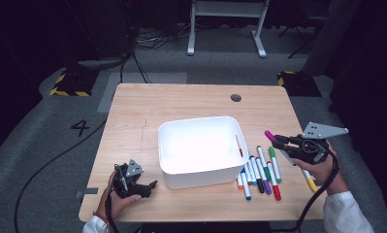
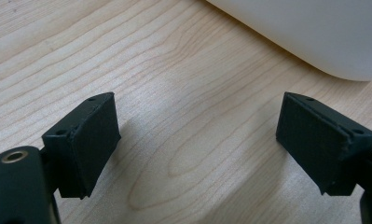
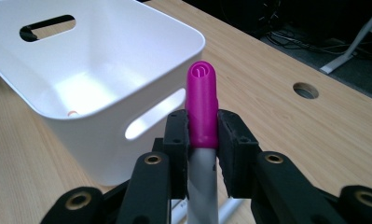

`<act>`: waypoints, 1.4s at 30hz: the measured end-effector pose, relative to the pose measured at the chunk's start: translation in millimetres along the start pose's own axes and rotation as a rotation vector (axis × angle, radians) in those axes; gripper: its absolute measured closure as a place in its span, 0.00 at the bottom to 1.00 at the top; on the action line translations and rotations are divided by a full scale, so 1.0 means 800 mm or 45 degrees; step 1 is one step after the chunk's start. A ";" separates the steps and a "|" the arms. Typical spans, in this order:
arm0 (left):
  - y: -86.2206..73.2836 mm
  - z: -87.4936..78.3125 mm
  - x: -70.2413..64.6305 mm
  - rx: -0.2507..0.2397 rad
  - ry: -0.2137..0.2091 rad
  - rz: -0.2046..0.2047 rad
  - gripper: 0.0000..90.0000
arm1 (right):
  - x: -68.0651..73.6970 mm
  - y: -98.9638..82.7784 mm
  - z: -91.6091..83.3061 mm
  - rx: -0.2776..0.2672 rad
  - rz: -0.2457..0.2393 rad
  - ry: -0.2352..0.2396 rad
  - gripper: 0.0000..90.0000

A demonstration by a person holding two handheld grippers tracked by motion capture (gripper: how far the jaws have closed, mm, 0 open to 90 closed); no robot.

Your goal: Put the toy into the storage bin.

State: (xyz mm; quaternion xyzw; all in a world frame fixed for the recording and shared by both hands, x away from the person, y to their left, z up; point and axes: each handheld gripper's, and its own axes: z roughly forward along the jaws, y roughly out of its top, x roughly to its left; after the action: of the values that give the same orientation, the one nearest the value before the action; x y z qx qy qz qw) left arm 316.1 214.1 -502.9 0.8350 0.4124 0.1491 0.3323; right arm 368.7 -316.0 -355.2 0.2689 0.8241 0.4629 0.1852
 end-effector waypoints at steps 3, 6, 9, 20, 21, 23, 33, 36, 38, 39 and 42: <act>0.000 0.000 0.000 0.000 0.000 0.000 0.15 | 0.006 0.012 0.006 -0.005 -0.018 0.026 0.83; 0.000 0.000 0.000 0.000 0.000 0.000 0.15 | 0.011 0.024 0.013 -0.004 -0.047 0.046 0.83; 0.000 0.000 0.000 0.000 0.000 0.000 0.15 | 0.017 0.034 0.020 -0.010 -0.060 0.068 0.83; 0.000 0.000 0.000 0.001 -0.001 0.001 0.15 | 0.045 0.073 0.057 0.015 -0.154 0.147 0.83; 0.000 0.000 0.000 0.001 -0.001 0.001 0.15 | 0.049 0.076 0.060 0.018 -0.160 0.153 0.83; 0.000 0.000 0.000 0.001 -0.001 0.001 0.15 | 0.057 0.087 0.068 0.031 -0.199 0.166 0.83; 0.000 0.000 0.000 0.001 -0.001 0.001 0.15 | 0.076 0.111 0.094 0.033 -0.270 0.224 0.83; 0.000 0.000 0.000 0.000 -0.001 0.001 0.15 | 0.083 0.117 0.104 0.043 -0.287 0.246 0.83; 0.000 0.000 0.000 0.000 0.000 0.001 0.15 | 0.087 0.120 0.110 0.049 -0.293 0.257 0.83; 0.000 0.000 0.000 0.001 0.000 0.002 0.15 | 0.090 0.121 0.113 0.055 -0.300 0.264 0.83; 0.000 0.000 0.000 0.000 -0.001 0.002 0.15 | 0.099 0.126 0.124 0.077 -0.325 0.292 0.83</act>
State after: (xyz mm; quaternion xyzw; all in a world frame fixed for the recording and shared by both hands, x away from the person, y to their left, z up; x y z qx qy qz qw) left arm 316.2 214.1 -502.8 0.8354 0.4116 0.1493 0.3325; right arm 389.2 -158.6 -323.1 0.1130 0.8807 0.4384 0.1391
